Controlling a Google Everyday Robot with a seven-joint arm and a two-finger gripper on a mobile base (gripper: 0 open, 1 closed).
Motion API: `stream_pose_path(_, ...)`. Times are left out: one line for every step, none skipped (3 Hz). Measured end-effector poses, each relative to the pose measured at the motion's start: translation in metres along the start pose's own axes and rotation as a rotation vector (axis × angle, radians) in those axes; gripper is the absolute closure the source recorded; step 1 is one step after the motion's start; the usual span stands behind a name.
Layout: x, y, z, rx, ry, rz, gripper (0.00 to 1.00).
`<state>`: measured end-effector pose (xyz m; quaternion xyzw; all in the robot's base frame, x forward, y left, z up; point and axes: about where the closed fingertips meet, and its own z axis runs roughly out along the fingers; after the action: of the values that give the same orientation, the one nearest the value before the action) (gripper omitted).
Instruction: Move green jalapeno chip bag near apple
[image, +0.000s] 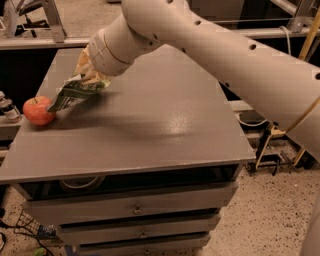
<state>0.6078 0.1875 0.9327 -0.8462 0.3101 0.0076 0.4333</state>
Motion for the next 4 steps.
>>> stream_pose_path(-0.0035,0.0137,0.0088,-0.047,0.011,-0.045,1.0)
stream_pose_path(-0.0046,0.0143,0.0102,-0.049,0.009,-0.047,0.84)
stream_pose_path(-0.006,0.0147,0.0116,-0.051,0.007,-0.048,0.61)
stream_pose_path(-0.0078,0.0152,0.0133,-0.054,0.004,-0.05,0.3)
